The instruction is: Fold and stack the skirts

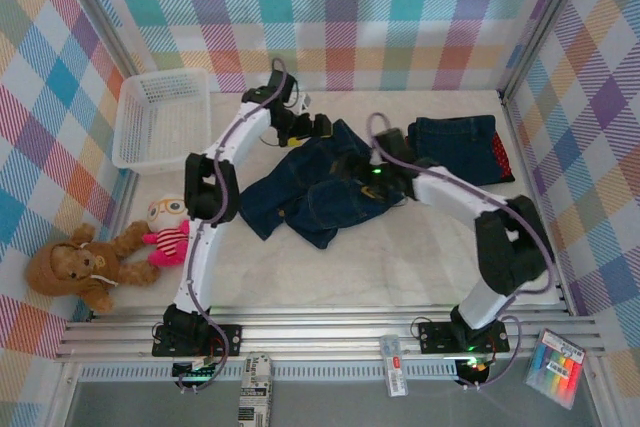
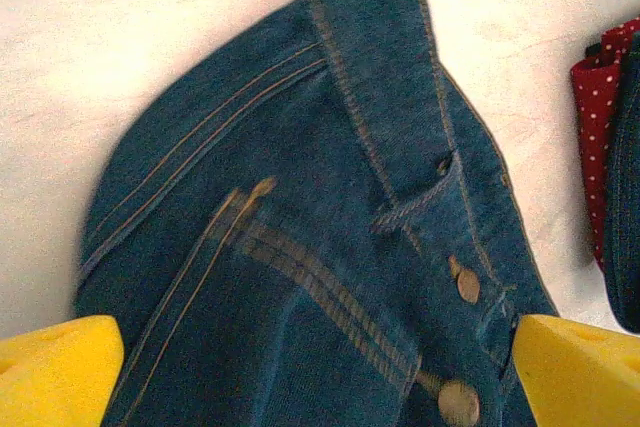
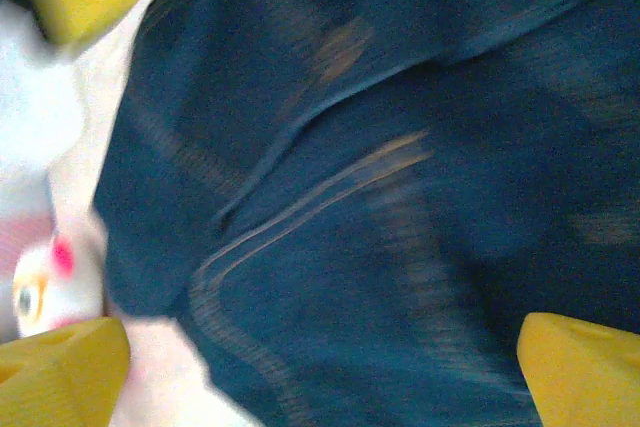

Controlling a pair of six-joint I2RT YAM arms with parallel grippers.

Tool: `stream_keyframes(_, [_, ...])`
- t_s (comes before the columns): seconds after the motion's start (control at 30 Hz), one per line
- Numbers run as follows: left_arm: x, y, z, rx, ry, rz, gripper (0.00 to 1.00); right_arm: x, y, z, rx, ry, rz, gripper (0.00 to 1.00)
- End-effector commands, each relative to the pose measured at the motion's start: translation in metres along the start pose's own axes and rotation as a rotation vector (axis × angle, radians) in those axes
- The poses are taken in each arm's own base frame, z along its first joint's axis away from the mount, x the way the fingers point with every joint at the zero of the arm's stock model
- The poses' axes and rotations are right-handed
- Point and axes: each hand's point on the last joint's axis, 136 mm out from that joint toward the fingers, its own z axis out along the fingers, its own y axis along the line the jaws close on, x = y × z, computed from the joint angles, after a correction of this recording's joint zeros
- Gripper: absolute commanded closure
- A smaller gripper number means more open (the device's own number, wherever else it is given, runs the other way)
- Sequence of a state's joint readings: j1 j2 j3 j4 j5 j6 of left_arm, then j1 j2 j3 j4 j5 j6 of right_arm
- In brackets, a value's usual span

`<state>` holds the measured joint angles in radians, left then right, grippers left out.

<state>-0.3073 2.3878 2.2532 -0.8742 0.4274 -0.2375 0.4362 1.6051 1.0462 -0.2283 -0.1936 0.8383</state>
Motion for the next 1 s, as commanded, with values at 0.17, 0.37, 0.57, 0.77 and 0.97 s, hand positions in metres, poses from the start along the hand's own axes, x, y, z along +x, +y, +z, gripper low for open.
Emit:
stream_keyframes(0.17, [0.057, 0.036, -0.109, -0.099, -0.158, -0.208, 0.00, 0.003, -0.116, -0.039, 0.293, -0.119, 0.243, 0.09])
stream_keyframes(0.37, [0.130, 0.079, -0.112, -0.191, -0.195, -0.453, 0.00, -0.005, -0.119, -0.030, 0.241, -0.120, 0.221, 0.35])
stream_keyframes(0.57, [0.179, 0.092, -0.090, -0.126, -0.145, -0.553, 0.09, -0.009, -0.113, -0.013, 0.194, -0.090, 0.200, 0.43])
stream_keyframes(0.77, [0.212, 0.098, -0.068, -0.113, -0.060, -0.578, 0.21, -0.011, -0.111, 0.002, 0.164, -0.068, 0.197, 0.46])
stream_keyframes(0.97, [0.220, 0.094, -0.033, -0.103, -0.008, -0.539, 0.26, -0.023, -0.087, 0.020, 0.015, -0.078, 0.166, 0.58])
